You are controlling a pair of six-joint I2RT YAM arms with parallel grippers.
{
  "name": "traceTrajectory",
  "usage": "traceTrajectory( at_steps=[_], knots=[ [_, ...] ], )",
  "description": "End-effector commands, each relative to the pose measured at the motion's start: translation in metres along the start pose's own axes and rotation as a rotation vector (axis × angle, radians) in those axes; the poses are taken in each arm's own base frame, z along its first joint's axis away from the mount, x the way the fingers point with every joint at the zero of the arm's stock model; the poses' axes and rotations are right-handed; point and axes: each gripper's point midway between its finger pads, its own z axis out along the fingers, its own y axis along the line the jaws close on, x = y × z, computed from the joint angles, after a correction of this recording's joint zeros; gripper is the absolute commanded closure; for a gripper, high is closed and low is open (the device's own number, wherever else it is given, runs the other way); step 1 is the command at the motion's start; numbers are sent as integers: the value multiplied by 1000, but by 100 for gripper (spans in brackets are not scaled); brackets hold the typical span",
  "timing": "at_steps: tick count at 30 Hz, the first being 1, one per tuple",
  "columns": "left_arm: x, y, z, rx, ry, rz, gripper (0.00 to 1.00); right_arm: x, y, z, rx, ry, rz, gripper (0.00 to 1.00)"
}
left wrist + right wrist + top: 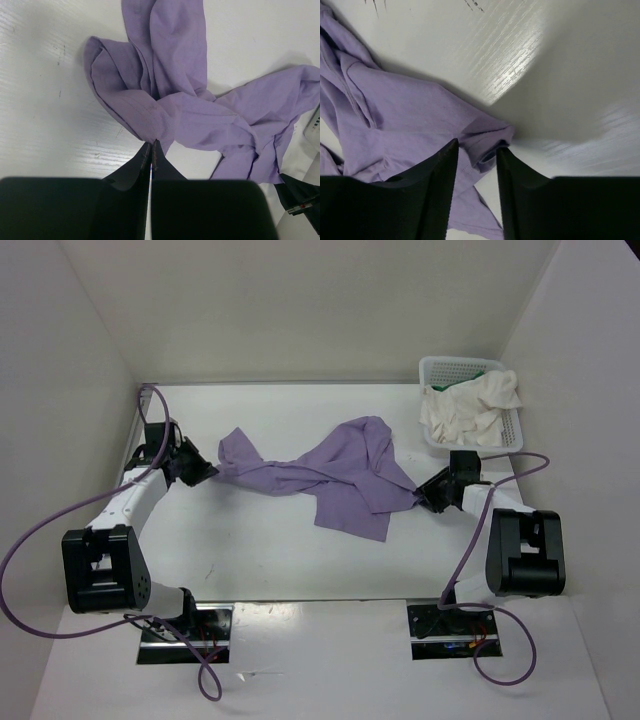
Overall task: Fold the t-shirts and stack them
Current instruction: Flatten out the tshirt
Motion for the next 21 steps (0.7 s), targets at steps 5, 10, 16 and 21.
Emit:
traceTrajectory(
  at_steps=[5,10,16,21],
  knots=[
    [-3,-8,-2,34,-12,15,100,-28,19,-7,-34,-98,-34,70],
    [-4,-14,-5,48,-21,26,100,-26,26,-15,-39,-117,-76,95],
    [-25,-72,-30,126,-84,129,100,-19,110,-92,-144,-216,-292,100],
    [-110,-151,-113,282,-298,165,100,-62,209,-251,-405,-446,-371,100]
  ],
)
